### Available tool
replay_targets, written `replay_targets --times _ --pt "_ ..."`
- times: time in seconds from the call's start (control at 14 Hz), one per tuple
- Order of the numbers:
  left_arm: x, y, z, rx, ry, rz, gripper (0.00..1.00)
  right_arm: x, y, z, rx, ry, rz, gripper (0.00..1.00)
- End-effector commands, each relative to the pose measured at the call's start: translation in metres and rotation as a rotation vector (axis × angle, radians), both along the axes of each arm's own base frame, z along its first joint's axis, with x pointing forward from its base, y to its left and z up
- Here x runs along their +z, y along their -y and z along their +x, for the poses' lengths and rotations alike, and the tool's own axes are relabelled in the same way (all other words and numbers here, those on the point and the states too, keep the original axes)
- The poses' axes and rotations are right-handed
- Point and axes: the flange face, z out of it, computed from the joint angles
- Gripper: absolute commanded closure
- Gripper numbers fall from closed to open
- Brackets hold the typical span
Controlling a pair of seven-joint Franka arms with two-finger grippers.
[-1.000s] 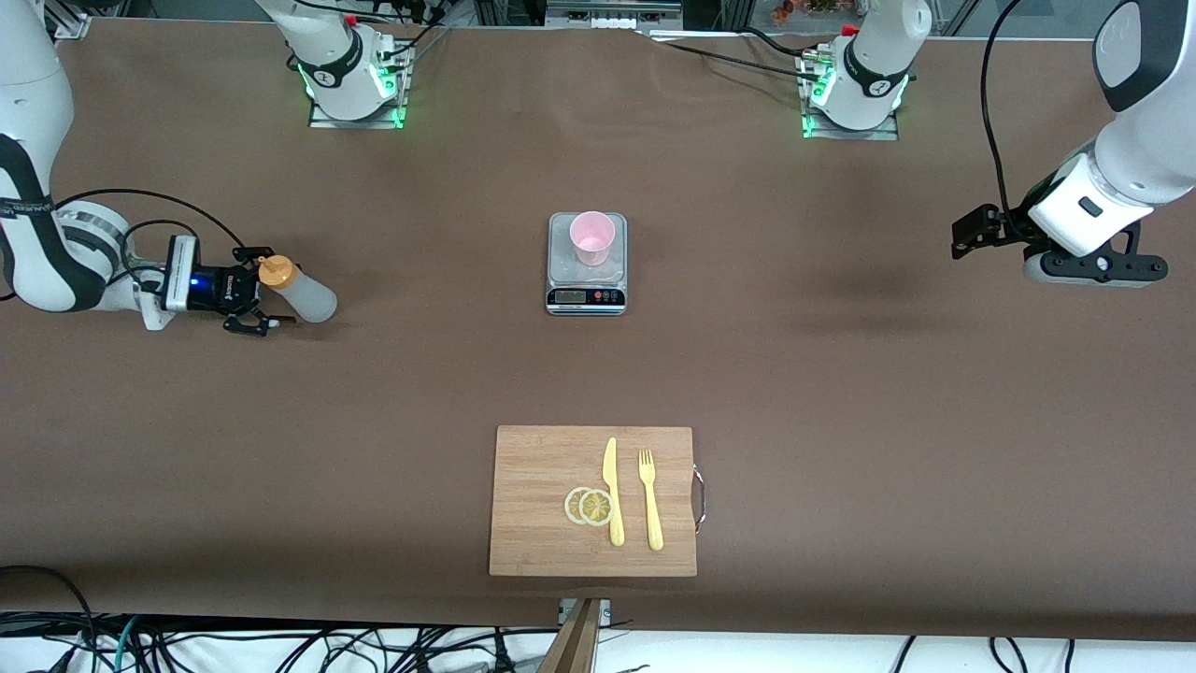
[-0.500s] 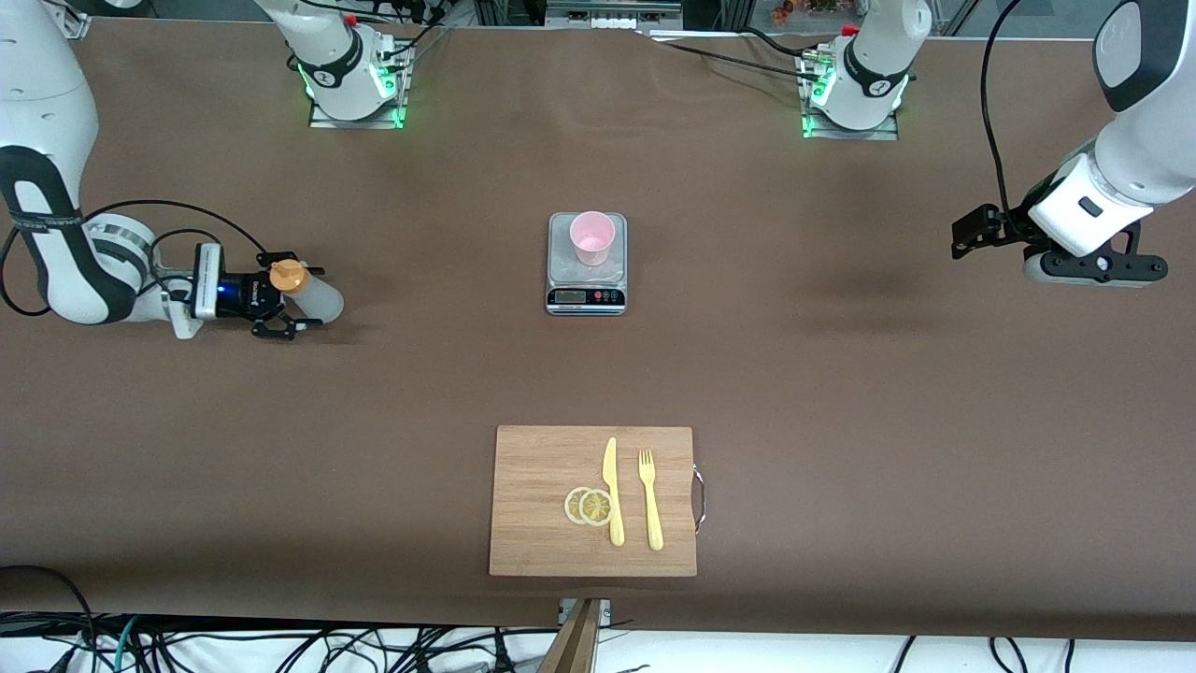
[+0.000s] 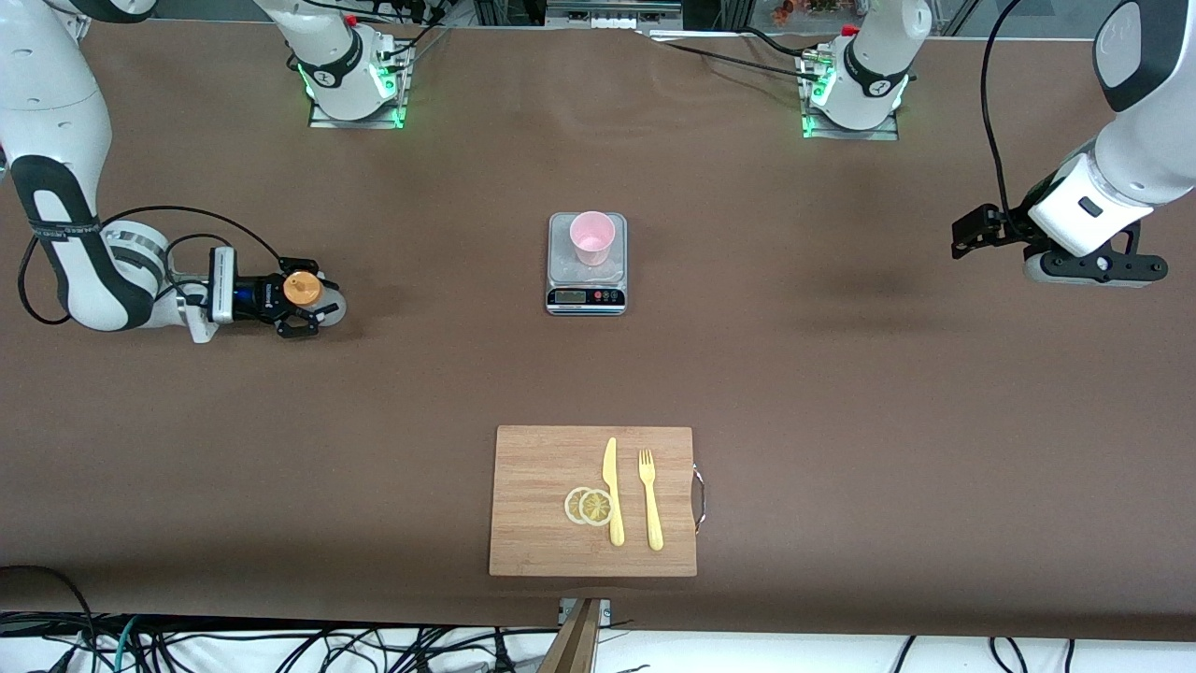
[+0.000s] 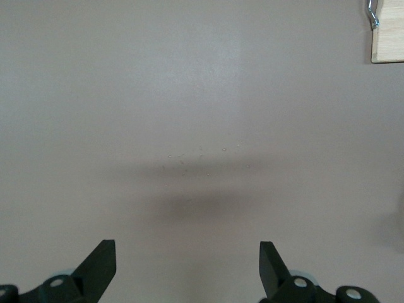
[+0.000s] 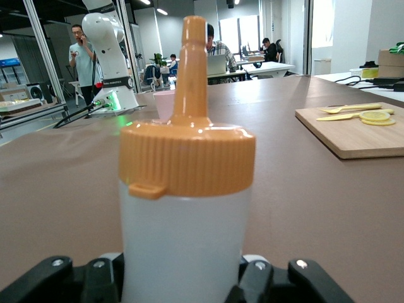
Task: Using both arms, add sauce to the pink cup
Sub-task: 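Reach the right gripper to the white sauce bottle and grasp it, then lift the sauce bottle with the right gripper toward the pink cup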
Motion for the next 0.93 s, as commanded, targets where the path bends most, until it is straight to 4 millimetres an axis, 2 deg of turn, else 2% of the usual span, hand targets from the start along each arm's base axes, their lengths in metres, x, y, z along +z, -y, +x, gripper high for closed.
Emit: replay_targets --times 0.0,0.14,0.21,0.36,0.57,0.86 --pt "0.003 -0.003 0.004 -0.007 -0.008 0.012 0.00 0.030 0.001 0.031 -0.009 0.000 -0.046 1.00" --pt "0.002 -0.003 0.004 -0.007 -0.009 0.012 0.00 0.062 -0.012 0.048 -0.008 -0.056 -0.124 1.00" --pt "0.002 -0.003 0.004 -0.007 -0.009 0.012 0.00 0.084 -0.019 0.058 -0.008 -0.057 -0.188 1.00" --pt "0.002 -0.003 0.004 -0.007 -0.009 0.012 0.00 0.122 -0.046 0.074 -0.026 -0.078 -0.296 1.00" --pt "0.002 -0.003 0.004 -0.005 -0.009 0.012 0.00 0.157 -0.099 0.094 -0.056 -0.124 -0.413 1.00" --pt "0.002 -0.003 0.004 -0.005 -0.011 0.012 0.00 0.206 -0.176 0.117 0.031 -0.109 -0.668 1.00"
